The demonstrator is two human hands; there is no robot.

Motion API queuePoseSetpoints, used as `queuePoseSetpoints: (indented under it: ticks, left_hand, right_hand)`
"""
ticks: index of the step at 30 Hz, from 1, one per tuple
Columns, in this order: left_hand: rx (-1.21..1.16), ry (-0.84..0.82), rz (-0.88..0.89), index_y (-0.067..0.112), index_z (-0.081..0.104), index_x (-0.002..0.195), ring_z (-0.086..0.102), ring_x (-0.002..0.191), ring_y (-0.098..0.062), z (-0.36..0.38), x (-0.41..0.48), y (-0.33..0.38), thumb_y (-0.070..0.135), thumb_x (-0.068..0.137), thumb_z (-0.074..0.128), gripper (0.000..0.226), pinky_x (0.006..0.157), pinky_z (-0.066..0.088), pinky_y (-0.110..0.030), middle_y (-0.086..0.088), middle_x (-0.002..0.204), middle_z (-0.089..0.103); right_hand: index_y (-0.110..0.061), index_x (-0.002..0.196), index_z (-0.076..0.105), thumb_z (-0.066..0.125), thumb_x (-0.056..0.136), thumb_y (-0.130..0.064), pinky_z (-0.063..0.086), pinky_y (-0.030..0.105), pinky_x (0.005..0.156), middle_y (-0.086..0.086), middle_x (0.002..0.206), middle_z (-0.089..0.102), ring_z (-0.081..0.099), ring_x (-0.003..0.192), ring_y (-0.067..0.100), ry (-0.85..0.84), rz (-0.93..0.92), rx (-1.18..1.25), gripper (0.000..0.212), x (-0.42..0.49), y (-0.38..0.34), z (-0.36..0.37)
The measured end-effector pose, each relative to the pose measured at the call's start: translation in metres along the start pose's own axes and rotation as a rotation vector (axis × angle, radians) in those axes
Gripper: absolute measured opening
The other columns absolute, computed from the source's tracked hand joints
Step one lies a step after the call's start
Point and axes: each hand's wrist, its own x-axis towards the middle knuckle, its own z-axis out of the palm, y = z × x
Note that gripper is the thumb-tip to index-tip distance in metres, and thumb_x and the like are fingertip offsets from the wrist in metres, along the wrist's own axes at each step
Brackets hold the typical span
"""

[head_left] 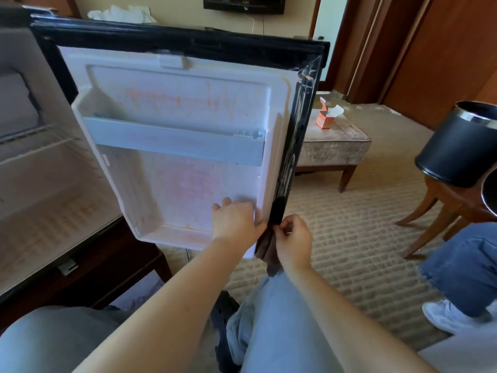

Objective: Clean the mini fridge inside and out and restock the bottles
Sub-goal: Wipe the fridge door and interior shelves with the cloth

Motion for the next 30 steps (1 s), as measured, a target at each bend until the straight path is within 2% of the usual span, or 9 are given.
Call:
queuePoseSetpoints:
  ticks: [5, 7, 10, 12, 15, 19, 23, 27, 30]
  left_hand:
    - [-0.125, 0.022, -0.012, 0.024, 0.041, 0.062, 0.047, 0.089, -0.02, -0.011, 0.009, 0.006, 0.056, 0.087, 0.049, 0.041, 0.082, 0.033, -0.035, 0.006, 0.075, 0.057]
    - [-0.119, 0.045, -0.017, 0.023, 0.043, 0.066, 0.049, 0.089, -0.023, -0.013, 0.014, 0.009, 0.049, 0.091, 0.046, 0.036, 0.079, 0.033, -0.035, 0.005, 0.073, 0.056]
    - [-0.104, 0.043, -0.014, 0.02, 0.044, 0.074, 0.049, 0.089, -0.024, -0.014, 0.021, 0.013, 0.036, 0.094, 0.041, 0.026, 0.075, 0.031, -0.035, 0.002, 0.071, 0.052]
    - [-0.109, 0.039, -0.031, 0.02, 0.043, 0.073, 0.046, 0.085, -0.023, -0.012, 0.022, 0.016, 0.034, 0.094, 0.04, 0.026, 0.074, 0.029, -0.034, 0.003, 0.069, 0.05]
    - [-0.089, 0.057, -0.048, 0.021, 0.037, 0.067, 0.04, 0.08, -0.021, -0.011, 0.021, 0.019, 0.035, 0.093, 0.041, 0.029, 0.075, 0.029, -0.035, 0.005, 0.063, 0.041]
    - [-0.116, 0.084, -0.023, 0.021, 0.043, 0.071, 0.042, 0.08, -0.023, -0.012, 0.017, 0.017, 0.036, 0.092, 0.042, 0.026, 0.077, 0.03, -0.035, 0.004, 0.065, 0.045]
    - [-0.063, 0.087, -0.004, 0.021, 0.042, 0.072, 0.043, 0.08, -0.023, -0.009, 0.009, 0.011, 0.036, 0.093, 0.041, 0.026, 0.079, 0.031, -0.035, 0.003, 0.068, 0.048]
    - [0.039, 0.031, 0.007, 0.021, 0.043, 0.074, 0.05, 0.082, -0.024, -0.013, -0.003, 0.01, 0.037, 0.097, 0.032, 0.03, 0.081, 0.033, -0.036, 0.004, 0.061, 0.042]
    - [0.055, -0.039, -0.025, 0.02, 0.052, 0.076, 0.053, 0.074, -0.025, -0.018, -0.013, 0.009, 0.046, 0.098, 0.027, 0.042, 0.083, 0.033, -0.037, 0.0, 0.068, 0.054]
  right_hand:
    - [-0.018, 0.07, 0.049, 0.069, 0.08, -0.005, 0.037, 0.019, 0.061, -0.004, 0.069, 0.056, 0.054, 0.066, 0.013, -0.032, -0.021, -0.004, 0.026, 0.016, -0.012, -0.014]
    - [-0.016, 0.071, 0.05, 0.07, 0.079, -0.004, 0.037, 0.021, 0.062, -0.003, 0.069, 0.055, 0.051, 0.063, 0.013, 0.076, -0.142, 0.022, 0.025, 0.03, -0.036, -0.025]
    - [-0.009, 0.072, 0.053, 0.073, 0.077, -0.001, 0.035, 0.007, 0.066, -0.001, 0.071, 0.055, 0.048, 0.066, 0.008, 0.289, -0.307, 0.101, 0.021, 0.056, -0.071, -0.041]
    - [-0.007, 0.073, 0.054, 0.072, 0.076, 0.001, 0.034, 0.004, 0.068, 0.0, 0.073, 0.056, 0.046, 0.068, 0.003, 0.333, -0.347, 0.109, 0.02, 0.063, -0.079, -0.042]
    - [-0.011, 0.076, 0.054, 0.068, 0.078, 0.003, 0.035, 0.008, 0.064, -0.001, 0.075, 0.055, 0.048, 0.066, 0.007, 0.204, -0.314, 0.049, 0.021, 0.053, -0.056, -0.028]
    - [-0.017, 0.08, 0.055, 0.065, 0.082, -0.001, 0.042, 0.024, 0.062, -0.001, 0.074, 0.058, 0.055, 0.066, 0.014, 0.065, -0.159, 0.038, 0.019, 0.036, -0.03, -0.017]
    - [-0.02, 0.085, 0.059, 0.066, 0.081, -0.002, 0.041, 0.013, 0.065, -0.01, 0.078, 0.059, 0.054, 0.071, 0.002, 0.056, -0.194, 0.023, 0.02, 0.029, -0.038, -0.026]
    - [-0.021, 0.084, 0.063, 0.071, 0.077, -0.005, 0.042, 0.018, 0.066, -0.014, 0.079, 0.059, 0.053, 0.073, 0.001, 0.141, -0.291, -0.064, 0.019, 0.021, -0.045, -0.041]
    - [-0.025, 0.082, 0.064, 0.072, 0.079, -0.009, 0.042, 0.017, 0.063, -0.017, 0.074, 0.059, 0.055, 0.069, 0.003, 0.115, -0.266, -0.043, 0.019, 0.015, -0.046, -0.044]
